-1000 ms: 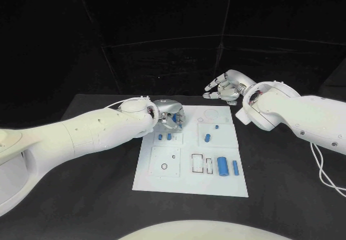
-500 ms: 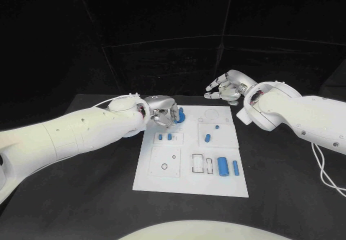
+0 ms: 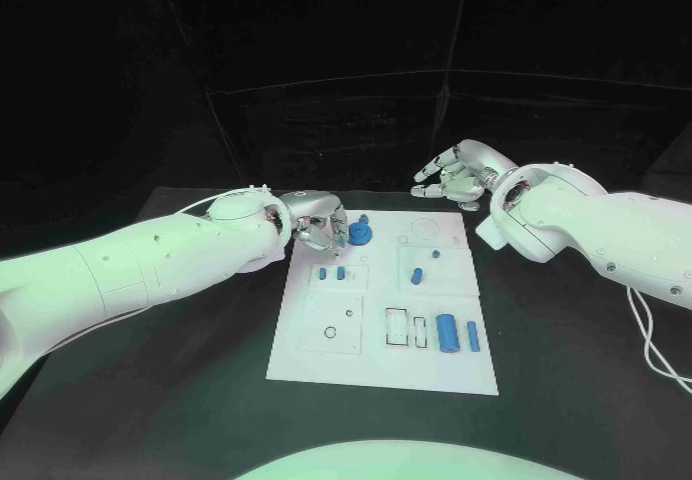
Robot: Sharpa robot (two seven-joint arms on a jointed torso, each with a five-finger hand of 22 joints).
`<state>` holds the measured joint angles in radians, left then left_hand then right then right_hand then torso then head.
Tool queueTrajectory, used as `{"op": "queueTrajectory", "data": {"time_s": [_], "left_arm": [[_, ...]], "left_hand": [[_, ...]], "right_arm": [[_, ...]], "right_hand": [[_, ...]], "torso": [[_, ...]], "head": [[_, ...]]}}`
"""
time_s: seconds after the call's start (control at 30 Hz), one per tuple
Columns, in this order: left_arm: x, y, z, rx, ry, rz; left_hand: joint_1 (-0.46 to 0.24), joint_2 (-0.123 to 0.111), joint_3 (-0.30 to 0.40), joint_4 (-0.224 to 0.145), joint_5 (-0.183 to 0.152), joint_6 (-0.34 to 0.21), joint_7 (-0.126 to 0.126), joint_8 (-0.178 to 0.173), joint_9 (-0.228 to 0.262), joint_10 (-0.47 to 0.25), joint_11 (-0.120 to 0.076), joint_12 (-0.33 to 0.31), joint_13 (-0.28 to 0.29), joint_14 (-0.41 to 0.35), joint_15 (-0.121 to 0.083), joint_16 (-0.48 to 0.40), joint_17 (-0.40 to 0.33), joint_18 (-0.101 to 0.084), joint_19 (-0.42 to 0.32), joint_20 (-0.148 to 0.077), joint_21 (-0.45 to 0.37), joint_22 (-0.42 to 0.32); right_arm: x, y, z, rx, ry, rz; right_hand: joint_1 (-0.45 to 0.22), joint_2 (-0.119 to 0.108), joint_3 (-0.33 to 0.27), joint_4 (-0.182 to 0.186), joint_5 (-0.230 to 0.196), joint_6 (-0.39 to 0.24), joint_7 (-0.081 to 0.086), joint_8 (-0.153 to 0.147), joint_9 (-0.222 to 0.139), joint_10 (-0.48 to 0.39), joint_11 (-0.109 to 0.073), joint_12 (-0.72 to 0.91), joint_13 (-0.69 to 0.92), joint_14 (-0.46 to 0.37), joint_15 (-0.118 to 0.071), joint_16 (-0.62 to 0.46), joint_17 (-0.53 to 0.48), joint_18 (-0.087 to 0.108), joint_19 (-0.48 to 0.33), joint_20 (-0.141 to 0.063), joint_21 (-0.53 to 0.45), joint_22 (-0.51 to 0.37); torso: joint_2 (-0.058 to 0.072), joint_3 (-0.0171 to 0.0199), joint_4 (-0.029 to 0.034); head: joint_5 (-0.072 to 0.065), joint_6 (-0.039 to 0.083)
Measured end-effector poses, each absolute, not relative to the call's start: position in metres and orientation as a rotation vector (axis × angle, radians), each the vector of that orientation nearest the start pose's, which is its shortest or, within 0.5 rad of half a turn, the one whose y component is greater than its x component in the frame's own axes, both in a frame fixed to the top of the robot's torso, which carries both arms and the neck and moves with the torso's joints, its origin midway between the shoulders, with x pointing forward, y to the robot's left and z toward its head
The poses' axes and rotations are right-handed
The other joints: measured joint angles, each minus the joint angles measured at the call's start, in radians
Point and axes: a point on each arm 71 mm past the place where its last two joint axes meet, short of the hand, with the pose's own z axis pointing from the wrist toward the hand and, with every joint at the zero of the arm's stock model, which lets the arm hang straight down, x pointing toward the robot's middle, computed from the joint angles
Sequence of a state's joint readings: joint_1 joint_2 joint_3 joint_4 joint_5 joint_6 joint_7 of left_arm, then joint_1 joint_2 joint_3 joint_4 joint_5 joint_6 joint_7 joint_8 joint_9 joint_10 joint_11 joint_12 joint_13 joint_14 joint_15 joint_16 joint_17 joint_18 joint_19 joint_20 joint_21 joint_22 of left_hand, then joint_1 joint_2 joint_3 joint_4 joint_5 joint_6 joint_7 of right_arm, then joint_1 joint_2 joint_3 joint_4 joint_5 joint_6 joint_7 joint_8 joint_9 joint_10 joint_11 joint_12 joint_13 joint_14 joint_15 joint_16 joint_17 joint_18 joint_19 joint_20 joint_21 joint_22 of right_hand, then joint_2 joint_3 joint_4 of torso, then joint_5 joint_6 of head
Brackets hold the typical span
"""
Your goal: Assemble the parts on the task board
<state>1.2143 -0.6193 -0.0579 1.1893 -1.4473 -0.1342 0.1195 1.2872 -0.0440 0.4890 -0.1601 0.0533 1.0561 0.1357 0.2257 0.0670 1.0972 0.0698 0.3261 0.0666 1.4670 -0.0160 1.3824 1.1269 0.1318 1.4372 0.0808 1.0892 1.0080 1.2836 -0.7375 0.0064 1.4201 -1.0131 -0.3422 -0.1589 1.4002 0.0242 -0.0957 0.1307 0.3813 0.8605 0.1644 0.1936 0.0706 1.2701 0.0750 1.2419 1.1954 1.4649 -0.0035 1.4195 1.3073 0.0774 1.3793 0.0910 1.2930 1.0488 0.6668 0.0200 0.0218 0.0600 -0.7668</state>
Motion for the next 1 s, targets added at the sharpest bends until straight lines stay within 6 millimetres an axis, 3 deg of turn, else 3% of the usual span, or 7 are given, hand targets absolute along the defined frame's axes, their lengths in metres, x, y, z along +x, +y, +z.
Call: {"op": "queueTrajectory", "data": {"time_s": [0.37,1.0], "left_arm": [[0.536,0.1758,-0.2146,0.319,1.821,-0.697],[0.5352,0.171,-0.2208,0.328,1.865,-0.702]], "left_hand": [[0.0,0.0,0.0,0.0,0.0,0.0,0.0,0.0,0.0,0.0,0.0,0.0,0.0,0.0,0.0,0.0,0.0,0.0,0.0,0.0,0.0,0.0],[0.0,0.0,0.0,0.0,0.0,0.0,0.0,0.0,-0.001,0.0,0.0,-0.005,0.0,0.0,0.0,0.0,-0.005,0.0,0.0,0.0,0.0,0.001]], "right_arm": [[0.527,-0.1863,-0.1384,0.311,1.672,0.815],[0.5269,-0.1856,-0.1385,0.31,1.672,0.816]], "right_hand": [[0.0,0.0,0.0,0.0,0.0,0.0,0.0,0.0,0.0,0.0,0.0,0.0,0.0,0.0,0.0,0.0,0.0,0.0,0.0,0.0,0.0,0.0],[0.0,0.0,0.0,0.0,0.0,0.0,0.0,0.0,0.0,0.0,0.0,0.0,0.0,0.0,0.0,0.0,0.0,0.0,0.0,0.0,0.0,0.0]], "torso": [[0.0,0.0004,-0.0009],[0.001,0.0,-0.0012]], "head": [[0.0,-0.002],[0.002,-0.005]]}}
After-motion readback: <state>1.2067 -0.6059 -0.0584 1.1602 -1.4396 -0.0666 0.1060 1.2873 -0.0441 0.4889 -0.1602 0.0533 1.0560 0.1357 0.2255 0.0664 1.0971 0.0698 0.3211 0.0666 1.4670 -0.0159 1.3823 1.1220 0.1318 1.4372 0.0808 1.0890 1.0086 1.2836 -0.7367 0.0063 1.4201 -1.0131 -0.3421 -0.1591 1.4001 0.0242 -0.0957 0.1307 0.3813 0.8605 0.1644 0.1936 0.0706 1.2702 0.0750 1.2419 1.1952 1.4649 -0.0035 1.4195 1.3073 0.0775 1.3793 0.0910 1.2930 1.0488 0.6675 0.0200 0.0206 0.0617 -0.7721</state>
